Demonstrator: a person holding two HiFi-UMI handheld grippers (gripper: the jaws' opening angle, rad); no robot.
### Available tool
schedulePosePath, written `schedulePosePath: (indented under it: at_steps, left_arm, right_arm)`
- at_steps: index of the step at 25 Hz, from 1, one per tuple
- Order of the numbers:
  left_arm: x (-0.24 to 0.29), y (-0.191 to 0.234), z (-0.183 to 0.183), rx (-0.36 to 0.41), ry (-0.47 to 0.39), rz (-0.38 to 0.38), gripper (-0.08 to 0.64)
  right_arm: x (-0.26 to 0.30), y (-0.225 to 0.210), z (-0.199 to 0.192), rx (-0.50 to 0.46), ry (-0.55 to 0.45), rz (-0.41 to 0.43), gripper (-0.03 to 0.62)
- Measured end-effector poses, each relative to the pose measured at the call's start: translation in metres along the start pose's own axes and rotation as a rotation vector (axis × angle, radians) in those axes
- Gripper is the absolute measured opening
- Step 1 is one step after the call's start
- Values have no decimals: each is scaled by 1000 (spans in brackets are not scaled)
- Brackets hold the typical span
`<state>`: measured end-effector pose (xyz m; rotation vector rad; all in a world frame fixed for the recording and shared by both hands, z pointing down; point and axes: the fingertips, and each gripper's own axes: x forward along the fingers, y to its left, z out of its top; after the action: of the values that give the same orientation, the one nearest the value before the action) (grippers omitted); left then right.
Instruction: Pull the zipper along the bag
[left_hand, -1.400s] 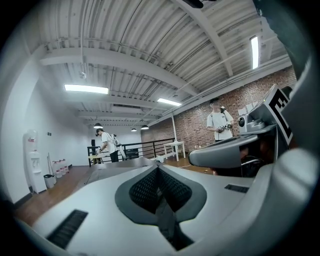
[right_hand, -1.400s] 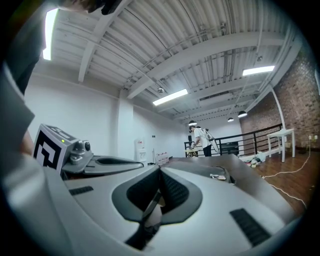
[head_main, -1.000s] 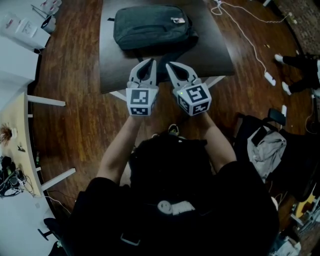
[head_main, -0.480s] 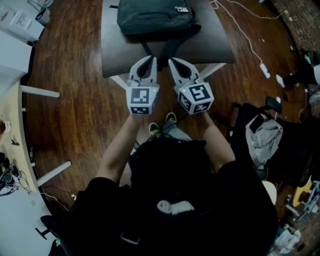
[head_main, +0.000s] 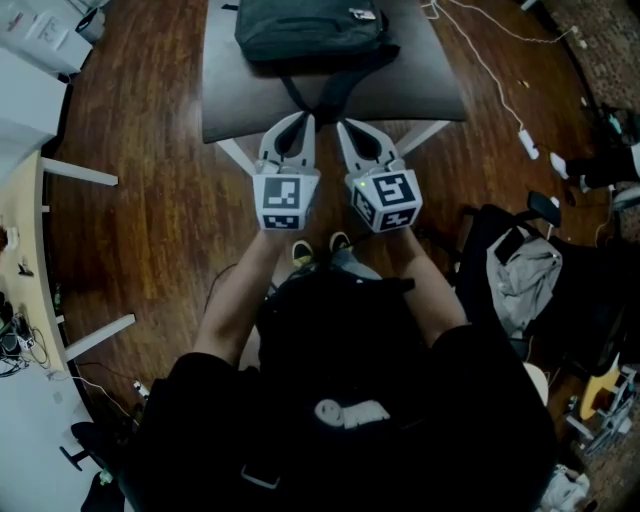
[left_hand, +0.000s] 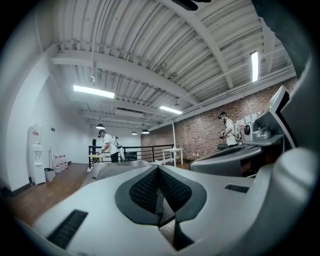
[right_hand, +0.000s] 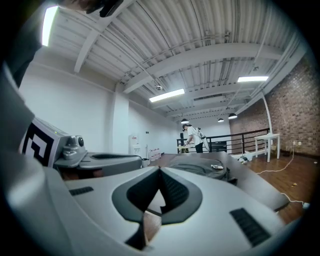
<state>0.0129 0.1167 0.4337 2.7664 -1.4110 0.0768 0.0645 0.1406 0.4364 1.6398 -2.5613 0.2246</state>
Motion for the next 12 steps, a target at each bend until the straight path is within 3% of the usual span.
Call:
schedulePosePath:
  at_steps: [12]
  left_arm:
    - [12, -24, 13, 44, -9, 34, -3]
  right_arm:
    - [-10, -13, 7, -27, -15, 58, 11]
